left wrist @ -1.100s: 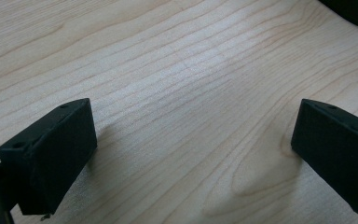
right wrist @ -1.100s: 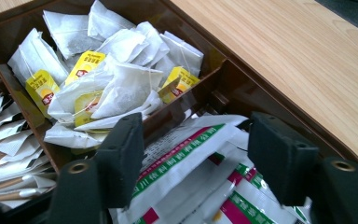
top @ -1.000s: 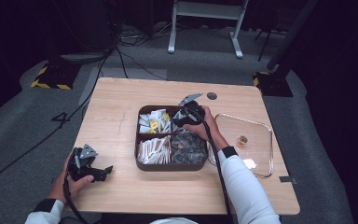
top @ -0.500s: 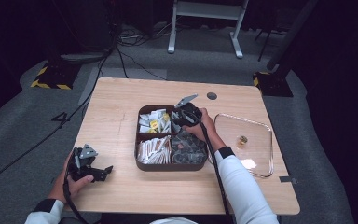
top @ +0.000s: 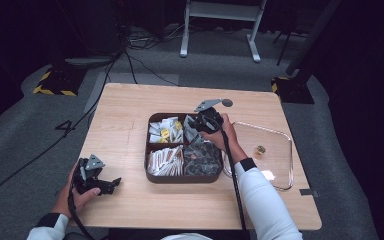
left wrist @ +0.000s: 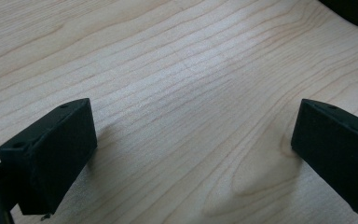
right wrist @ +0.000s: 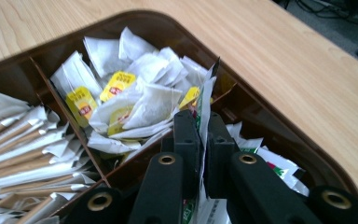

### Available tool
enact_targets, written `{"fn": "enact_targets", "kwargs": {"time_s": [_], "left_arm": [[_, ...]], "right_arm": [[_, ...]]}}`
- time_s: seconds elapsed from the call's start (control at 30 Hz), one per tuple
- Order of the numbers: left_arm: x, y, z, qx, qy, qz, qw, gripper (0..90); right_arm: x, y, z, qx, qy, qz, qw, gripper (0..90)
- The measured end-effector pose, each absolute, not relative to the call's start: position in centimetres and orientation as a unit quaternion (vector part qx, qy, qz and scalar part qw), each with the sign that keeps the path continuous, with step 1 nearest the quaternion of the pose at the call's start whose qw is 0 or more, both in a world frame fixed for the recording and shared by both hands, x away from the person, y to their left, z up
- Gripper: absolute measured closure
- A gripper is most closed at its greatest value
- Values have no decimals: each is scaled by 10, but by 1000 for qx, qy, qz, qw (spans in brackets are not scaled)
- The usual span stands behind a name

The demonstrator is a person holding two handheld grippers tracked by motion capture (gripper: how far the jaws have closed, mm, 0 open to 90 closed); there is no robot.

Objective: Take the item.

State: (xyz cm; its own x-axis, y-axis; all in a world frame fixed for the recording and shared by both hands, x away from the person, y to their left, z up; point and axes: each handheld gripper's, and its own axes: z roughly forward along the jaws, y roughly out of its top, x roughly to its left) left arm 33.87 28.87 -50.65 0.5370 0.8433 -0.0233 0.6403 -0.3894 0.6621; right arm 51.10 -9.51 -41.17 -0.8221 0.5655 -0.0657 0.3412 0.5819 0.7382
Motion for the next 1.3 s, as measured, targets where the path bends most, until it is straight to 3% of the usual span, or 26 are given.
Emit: {"fn": "enact_targets", "kwargs": {"time_s": [0.53, 1.3], "left_arm": [[339, 289, -507, 818, 454, 161, 316, 3], [339, 289, -507, 818, 454, 161, 316, 3]], "right_arm": [[500, -111, -393, 253, 865, 404, 156, 870], [466, -168, -377, 253, 842, 445, 171, 871]]}}
